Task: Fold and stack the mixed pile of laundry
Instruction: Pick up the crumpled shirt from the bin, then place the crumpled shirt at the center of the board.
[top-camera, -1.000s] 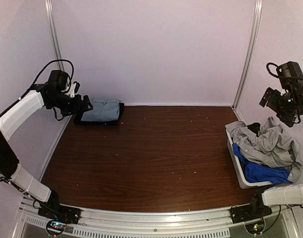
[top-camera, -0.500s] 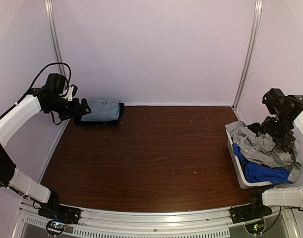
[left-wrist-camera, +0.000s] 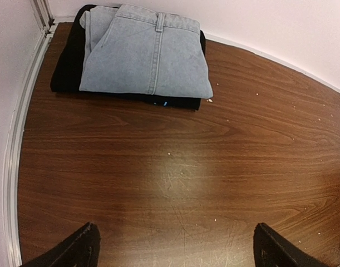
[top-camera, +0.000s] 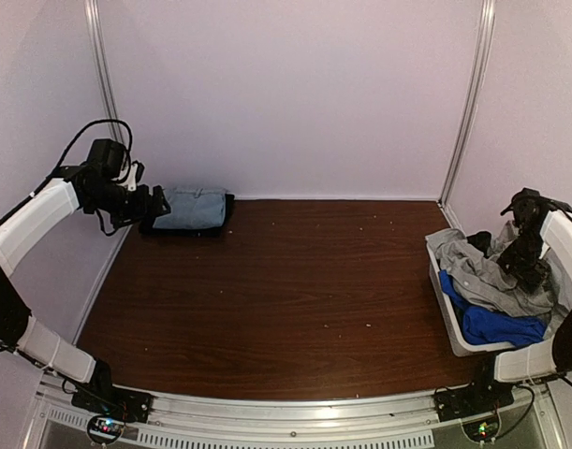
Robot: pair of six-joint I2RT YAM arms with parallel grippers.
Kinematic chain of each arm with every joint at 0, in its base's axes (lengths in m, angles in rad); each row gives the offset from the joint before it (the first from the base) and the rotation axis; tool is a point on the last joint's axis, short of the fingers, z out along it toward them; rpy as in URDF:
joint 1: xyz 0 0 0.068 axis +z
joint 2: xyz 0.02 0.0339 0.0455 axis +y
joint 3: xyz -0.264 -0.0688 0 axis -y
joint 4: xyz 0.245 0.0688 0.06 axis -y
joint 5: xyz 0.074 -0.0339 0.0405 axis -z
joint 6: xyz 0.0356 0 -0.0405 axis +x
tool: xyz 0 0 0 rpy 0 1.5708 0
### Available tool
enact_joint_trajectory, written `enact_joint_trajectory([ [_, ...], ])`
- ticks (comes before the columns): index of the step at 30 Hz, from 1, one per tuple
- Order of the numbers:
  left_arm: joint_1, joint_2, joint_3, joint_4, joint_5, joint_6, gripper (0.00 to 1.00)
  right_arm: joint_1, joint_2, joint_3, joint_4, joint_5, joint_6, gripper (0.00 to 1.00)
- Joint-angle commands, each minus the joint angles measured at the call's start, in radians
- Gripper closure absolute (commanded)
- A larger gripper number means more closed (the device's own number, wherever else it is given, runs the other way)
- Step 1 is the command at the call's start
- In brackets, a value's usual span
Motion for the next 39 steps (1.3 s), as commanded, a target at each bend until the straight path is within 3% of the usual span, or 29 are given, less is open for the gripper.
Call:
enact_joint_trajectory([
  [1,-0.004,-0.005,0.023,0.024,-0.087,-0.038,0.02,-0.119,0.01,0.013,0.193,-0.229,-0.12,0.57],
  [3,-0.004,-0.004,0.035,0.013,-0.104,-0.041,0.02,-0.12,0.014,0.07,0.212,-0.271,-0.137,0.96],
  [4,-0.004,-0.006,0.038,0.013,-0.105,-0.045,0.02,-0.12,0.017,0.105,0.211,-0.289,-0.143,1.0],
  [8,-0.004,-0.001,0.04,0.016,-0.094,-0.071,0.02,-0.09,0.024,0.254,0.232,-0.425,-0.181,1.0],
  [13,-0.004,0.001,0.034,0.023,-0.076,-0.1,0.02,0.055,0.082,0.472,0.317,-0.557,-0.201,1.0],
  [17,-0.004,-0.003,0.02,0.042,-0.067,-0.125,0.02,0.243,0.209,0.706,0.373,-0.585,-0.212,1.0],
  [27,-0.004,-0.015,0.003,0.05,-0.074,-0.194,0.02,0.788,0.691,1.475,0.522,-0.659,-0.188,1.0],
  [33,-0.003,-0.03,0.008,0.053,-0.092,-0.232,0.02,0.971,0.76,1.514,0.756,-0.742,-0.114,1.0],
  [39,-0.003,-0.108,-0.061,0.148,-0.135,-0.273,0.02,0.863,0.649,1.43,0.758,-0.81,-0.112,1.0],
])
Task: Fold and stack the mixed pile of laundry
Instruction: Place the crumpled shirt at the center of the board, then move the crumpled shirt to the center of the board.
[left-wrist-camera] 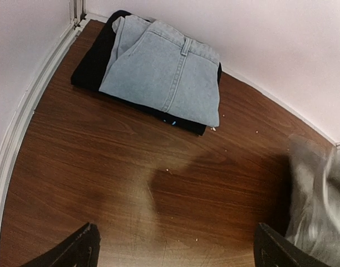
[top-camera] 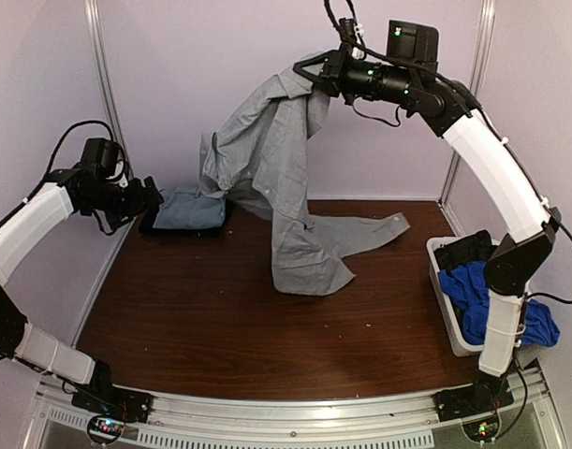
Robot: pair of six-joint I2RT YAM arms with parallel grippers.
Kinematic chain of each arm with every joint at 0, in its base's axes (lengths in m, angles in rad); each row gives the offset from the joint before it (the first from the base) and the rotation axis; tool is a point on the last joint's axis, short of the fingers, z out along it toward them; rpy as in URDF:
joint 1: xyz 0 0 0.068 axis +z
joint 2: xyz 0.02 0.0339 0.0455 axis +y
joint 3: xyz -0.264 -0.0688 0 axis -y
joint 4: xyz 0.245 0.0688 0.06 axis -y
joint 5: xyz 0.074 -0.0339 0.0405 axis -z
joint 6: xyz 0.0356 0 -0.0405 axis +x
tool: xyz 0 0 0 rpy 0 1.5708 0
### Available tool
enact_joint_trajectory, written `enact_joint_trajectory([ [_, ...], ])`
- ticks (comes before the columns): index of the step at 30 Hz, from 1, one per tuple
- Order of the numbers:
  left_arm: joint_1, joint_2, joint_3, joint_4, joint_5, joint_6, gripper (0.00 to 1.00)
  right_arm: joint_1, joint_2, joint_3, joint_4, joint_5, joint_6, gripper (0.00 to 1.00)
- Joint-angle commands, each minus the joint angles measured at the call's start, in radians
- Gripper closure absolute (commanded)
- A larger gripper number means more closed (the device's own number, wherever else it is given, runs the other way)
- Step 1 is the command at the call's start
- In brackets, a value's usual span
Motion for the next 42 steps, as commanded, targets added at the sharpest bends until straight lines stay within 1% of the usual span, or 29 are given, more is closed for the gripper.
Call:
enact_joint_trajectory([
  [1,-0.003,-0.099,-0.071,0.137,-0.057,-0.047,0.02,-0.162,-0.151,-0.062,0.131,-0.108,0.047,1.0],
  [3,-0.001,-0.136,-0.118,0.185,-0.064,-0.057,0.02,-0.234,-0.19,-0.13,0.083,-0.112,0.031,1.0],
  [4,0.0,-0.153,-0.133,0.213,-0.046,-0.052,0.02,-0.275,-0.226,-0.217,0.034,-0.104,0.004,1.0],
  [6,0.0,-0.168,-0.138,0.235,0.012,-0.024,0.03,-0.373,-0.343,-0.442,0.03,-0.078,-0.035,1.0],
  [7,0.0,-0.167,-0.134,0.236,0.043,-0.006,0.02,-0.441,-0.413,-0.585,0.045,-0.072,-0.032,1.0],
  [8,0.0,-0.165,-0.132,0.233,0.066,0.012,0.02,-0.51,-0.477,-0.707,0.045,-0.085,-0.027,0.89],
  [9,0.0,-0.162,-0.133,0.232,0.089,0.026,0.02,-0.576,-0.5,-0.808,0.027,-0.111,-0.041,0.58],
  [10,-0.001,-0.158,-0.137,0.233,0.113,0.041,0.02,-0.622,-0.5,-0.878,-0.017,-0.142,-0.067,0.22],
  [11,-0.002,-0.155,-0.141,0.235,0.131,0.057,0.02,-0.644,-0.492,-0.915,-0.075,-0.148,-0.102,0.03],
  [12,-0.003,-0.152,-0.143,0.234,0.146,0.07,0.02,-0.648,-0.483,-0.936,-0.137,-0.136,-0.142,0.01],
  [14,-0.007,-0.14,-0.149,0.233,0.171,0.101,0.02,-0.637,-0.495,-0.971,-0.188,-0.091,-0.179,0.0],
  [17,-0.025,-0.102,-0.159,0.232,0.197,0.133,0.02,-0.619,-0.517,-0.99,-0.209,-0.019,-0.18,0.01],
  [19,-0.052,-0.054,-0.158,0.233,0.213,0.152,0.02,-0.587,-0.507,-0.99,-0.228,-0.015,-0.19,0.05],
  [20,-0.071,-0.019,-0.149,0.232,0.219,0.162,0.02,-0.544,-0.5,-0.993,-0.235,-0.006,-0.193,0.07],
  [22,-0.126,0.065,-0.118,0.222,0.219,0.186,0.02,-0.454,-0.479,-1.003,-0.245,0.004,-0.207,0.08],
  [25,-0.218,0.222,-0.023,0.172,0.15,0.232,0.02,-0.32,-0.425,-1.007,-0.275,0.051,-0.214,0.09],
  [26,-0.243,0.271,0.016,0.153,0.124,0.242,0.03,-0.29,-0.406,-1.004,-0.295,0.076,-0.213,0.08],
  [28,-0.27,0.378,0.091,0.11,0.082,0.222,0.1,-0.255,-0.384,-1.009,-0.316,0.114,-0.198,0.08],
  [31,-0.274,0.509,0.172,0.059,0.066,0.161,0.21,-0.248,-0.393,-1.037,-0.304,0.164,-0.167,0.08],
  [32,-0.277,0.542,0.187,0.055,0.065,0.144,0.22,-0.25,-0.398,-1.035,-0.314,0.184,-0.166,0.07],
  [35,-0.301,0.619,0.214,0.076,0.074,0.114,0.22,-0.253,-0.386,-0.995,-0.395,0.26,-0.18,0.04],
  [37,-0.32,0.667,0.24,0.084,0.078,0.11,0.22,-0.256,-0.384,-0.966,-0.463,0.338,-0.191,0.01],
  [39,-0.336,0.71,0.275,0.075,0.074,0.104,0.22,-0.268,-0.396,-0.939,-0.537,0.426,-0.194,0.0],
  [42,-0.353,0.764,0.3,0.062,0.066,0.085,0.26,-0.292,-0.445,-0.944,-0.523,0.436,-0.213,0.0],
])
